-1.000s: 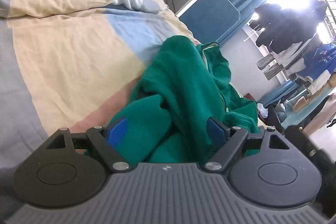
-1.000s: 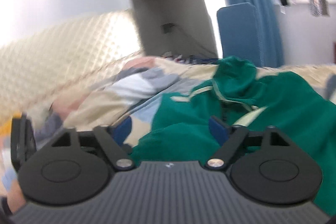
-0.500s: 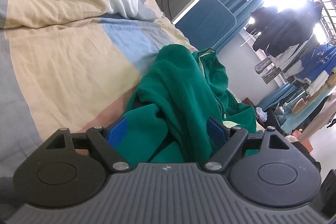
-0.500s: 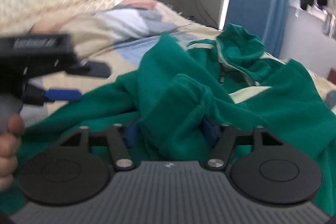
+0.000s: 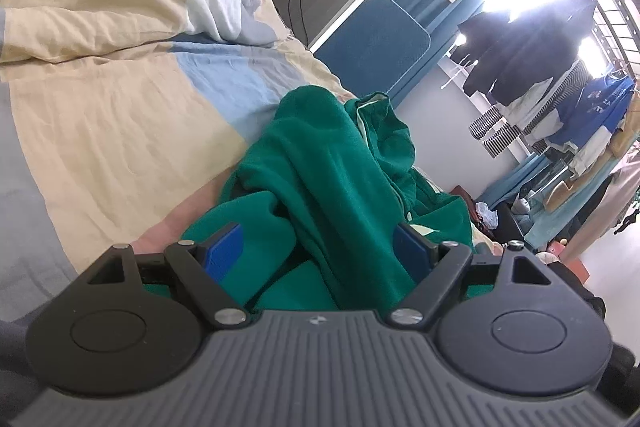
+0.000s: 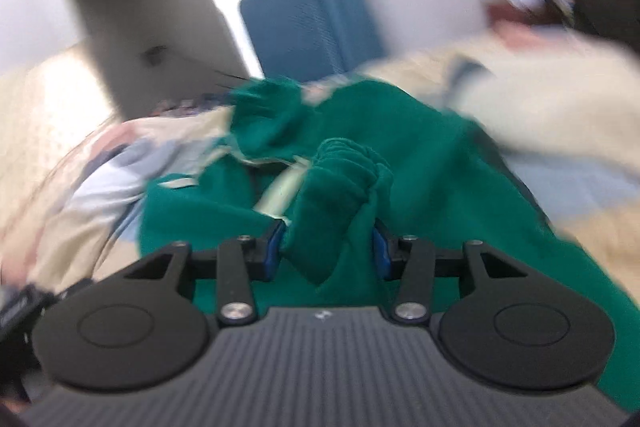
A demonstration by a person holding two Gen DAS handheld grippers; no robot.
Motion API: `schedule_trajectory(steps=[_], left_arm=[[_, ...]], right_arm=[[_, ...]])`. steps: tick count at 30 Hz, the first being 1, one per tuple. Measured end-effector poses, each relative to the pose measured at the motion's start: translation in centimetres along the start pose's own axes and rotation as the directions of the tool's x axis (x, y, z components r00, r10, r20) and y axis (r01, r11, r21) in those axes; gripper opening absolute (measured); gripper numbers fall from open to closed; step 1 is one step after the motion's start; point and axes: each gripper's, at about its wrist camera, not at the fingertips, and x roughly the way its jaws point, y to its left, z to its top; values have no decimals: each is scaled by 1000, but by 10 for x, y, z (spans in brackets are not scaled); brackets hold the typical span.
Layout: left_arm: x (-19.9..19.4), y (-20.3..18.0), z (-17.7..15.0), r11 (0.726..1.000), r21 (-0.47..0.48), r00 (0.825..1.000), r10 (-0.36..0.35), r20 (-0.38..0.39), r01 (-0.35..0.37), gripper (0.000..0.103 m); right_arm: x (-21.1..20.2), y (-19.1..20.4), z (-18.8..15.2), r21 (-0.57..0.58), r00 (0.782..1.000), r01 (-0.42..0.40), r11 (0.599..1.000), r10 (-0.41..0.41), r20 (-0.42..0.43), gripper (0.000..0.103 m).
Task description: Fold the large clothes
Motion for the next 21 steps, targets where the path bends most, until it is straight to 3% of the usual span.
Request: schedule_trajectory(steps=[3,6,13,16,21], left_arm=[[0,1,-1,1000,-15,1000,-13,-4,13,85],[-3,6,1,998,-54,999,-44,6,44,85],[-10,13,5,994,-99,999,-42,35,45,84],[-10,12,4,995,-90,999,-39,35,42,84],[-9,9,3,997,-70,999,-41,36,44,84]], right_arm=[[3,-22,-5,46,995,91,995,-89,-39,48],[6,-43,-8,144,989,135,980,-125,-78,48],[-13,-59,5,193,972,224,955,-233,27,49],[-15,-59,14,182,972,216,959,-229,54,50],[-28,-38,32,91,988,67,994,-79,132,56]])
